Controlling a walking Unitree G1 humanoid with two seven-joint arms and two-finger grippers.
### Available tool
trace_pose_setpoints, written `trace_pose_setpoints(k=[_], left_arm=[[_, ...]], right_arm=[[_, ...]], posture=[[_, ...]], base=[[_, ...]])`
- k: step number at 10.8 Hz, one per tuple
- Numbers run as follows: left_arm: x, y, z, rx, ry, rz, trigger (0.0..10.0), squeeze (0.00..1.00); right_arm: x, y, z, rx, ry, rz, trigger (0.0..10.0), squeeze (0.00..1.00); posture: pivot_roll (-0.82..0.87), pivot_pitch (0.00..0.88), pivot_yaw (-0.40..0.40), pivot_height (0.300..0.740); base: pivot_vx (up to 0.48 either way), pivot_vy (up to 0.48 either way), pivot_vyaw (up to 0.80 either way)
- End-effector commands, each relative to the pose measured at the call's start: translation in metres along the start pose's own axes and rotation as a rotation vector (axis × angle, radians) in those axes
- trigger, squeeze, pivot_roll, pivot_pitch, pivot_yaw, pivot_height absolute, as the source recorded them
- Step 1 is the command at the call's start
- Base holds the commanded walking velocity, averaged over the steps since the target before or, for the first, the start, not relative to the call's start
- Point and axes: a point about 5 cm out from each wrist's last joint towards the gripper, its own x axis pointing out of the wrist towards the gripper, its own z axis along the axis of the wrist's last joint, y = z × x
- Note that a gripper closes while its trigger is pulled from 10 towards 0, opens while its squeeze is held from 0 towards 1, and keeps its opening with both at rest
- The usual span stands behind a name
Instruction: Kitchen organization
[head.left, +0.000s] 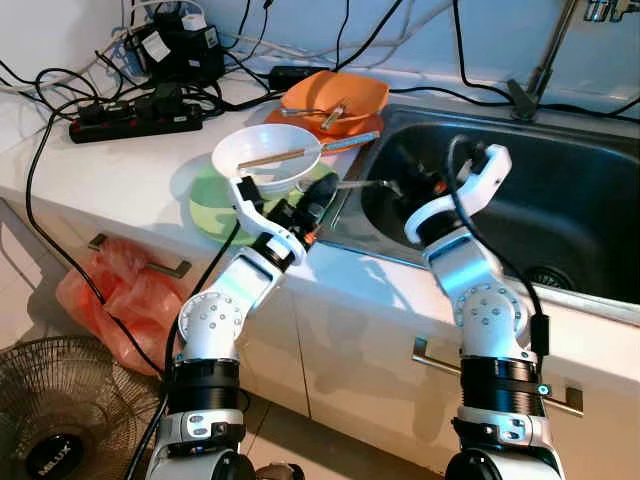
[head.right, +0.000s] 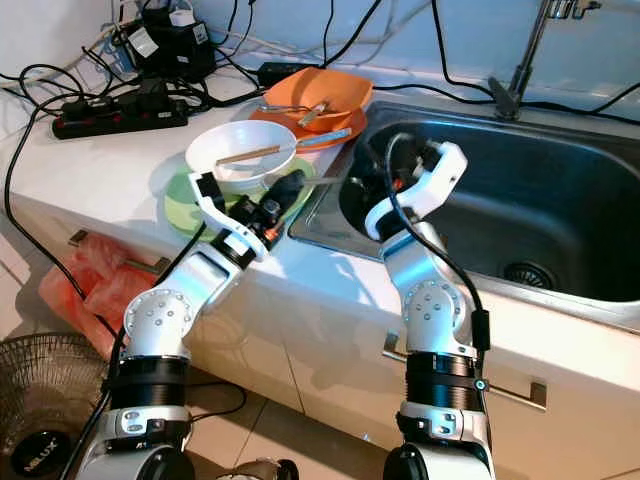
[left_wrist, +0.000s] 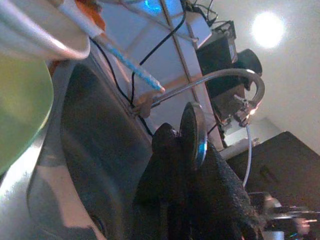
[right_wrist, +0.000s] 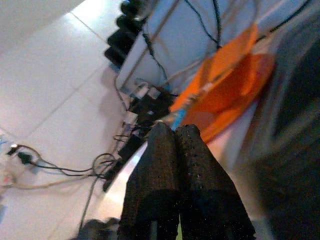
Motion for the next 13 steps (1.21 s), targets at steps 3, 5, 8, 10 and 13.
trace_pose_setpoints(k=[3,5,8,10,13], left_arm=[[0.004,-0.009,0.004,0.009,-0.008,-0.032,6.2,0.00],[0.005,-0.009,0.005,0.011,-0.014,-0.031,5.8,0.00],[0.005,-0.009,0.002,0.008,-0.008,-0.030,5.5,0.00],[0.005,-0.009,0.003,0.008,-0.007,-0.027,5.5,0.00],[0.005,-0.009,0.003,0.009,-0.008,-0.028,5.5,0.00]], right_arm=[[-0.003,-0.034,0.013,-0.120,-0.059,-0.167,10.0,0.00],[-0.006,-0.052,0.022,-0.200,-0.098,-0.272,10.0,0.00],[-0.006,-0.055,0.020,-0.248,-0.109,-0.288,10.0,1.00],[-0.006,-0.056,0.025,-0.432,-0.121,-0.295,10.0,1.00],[-0.008,-0.058,0.034,-0.646,-0.160,-0.305,10.0,1.00]], posture=[[0.05,0.031,0.089,0.740],[0.05,0.032,0.088,0.740],[0.05,0.036,0.090,0.740],[0.05,0.038,0.091,0.740],[0.05,0.035,0.091,0.740]], base=[[0.000,0.000,0.00],[0.000,0.000,0.00],[0.000,0.000,0.00],[0.000,0.000,0.00],[0.000,0.000,0.00]])
